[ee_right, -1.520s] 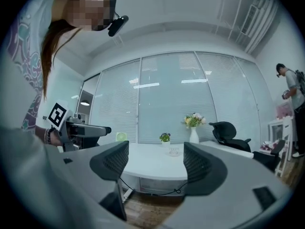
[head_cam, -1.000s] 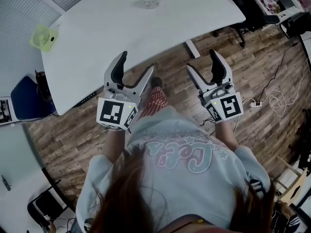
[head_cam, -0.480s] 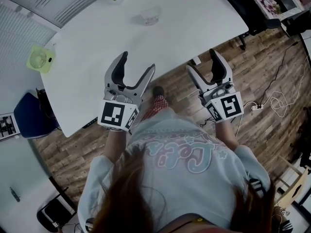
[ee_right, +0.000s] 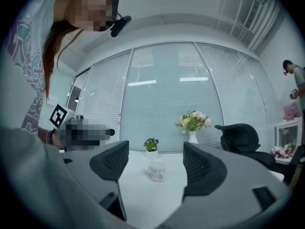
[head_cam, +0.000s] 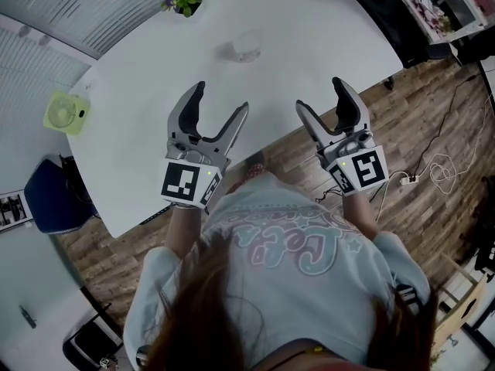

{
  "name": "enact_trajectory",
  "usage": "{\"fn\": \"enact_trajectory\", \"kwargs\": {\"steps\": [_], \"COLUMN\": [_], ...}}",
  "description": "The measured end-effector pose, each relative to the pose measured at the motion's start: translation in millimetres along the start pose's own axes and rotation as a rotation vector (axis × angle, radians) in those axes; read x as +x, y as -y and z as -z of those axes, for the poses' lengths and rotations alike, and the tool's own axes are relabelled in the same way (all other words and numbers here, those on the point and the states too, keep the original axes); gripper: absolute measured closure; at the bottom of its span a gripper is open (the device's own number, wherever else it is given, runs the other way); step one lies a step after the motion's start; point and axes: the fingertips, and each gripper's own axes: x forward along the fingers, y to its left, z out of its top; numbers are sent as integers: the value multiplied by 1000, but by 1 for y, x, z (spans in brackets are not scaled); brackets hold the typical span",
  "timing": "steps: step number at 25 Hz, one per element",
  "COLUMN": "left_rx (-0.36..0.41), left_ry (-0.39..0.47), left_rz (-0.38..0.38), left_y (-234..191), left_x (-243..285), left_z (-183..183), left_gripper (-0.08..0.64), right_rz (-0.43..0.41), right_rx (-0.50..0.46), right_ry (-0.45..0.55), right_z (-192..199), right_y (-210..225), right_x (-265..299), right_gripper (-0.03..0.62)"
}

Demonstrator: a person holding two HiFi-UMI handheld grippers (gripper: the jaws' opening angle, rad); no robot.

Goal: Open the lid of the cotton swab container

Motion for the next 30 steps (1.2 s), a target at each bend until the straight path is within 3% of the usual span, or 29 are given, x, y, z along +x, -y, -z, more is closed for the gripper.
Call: {"fn": "enact_trajectory", "kwargs": {"steps": [18,30], "left_rx": [4,-7], "left_ry": [-4,-35], "left_rz": [50,75], "left_y": [-40,-44], "left_x": [43,58], "left_z": [4,17], "left_gripper": [241,241], "right_rz": [6,-7], "right_rx": [27,56], "right_ry": [-5,-23], "right_z": [5,13], "right_y": [21,26], "right_x": [54,64], "right_gripper": [245,245]}}
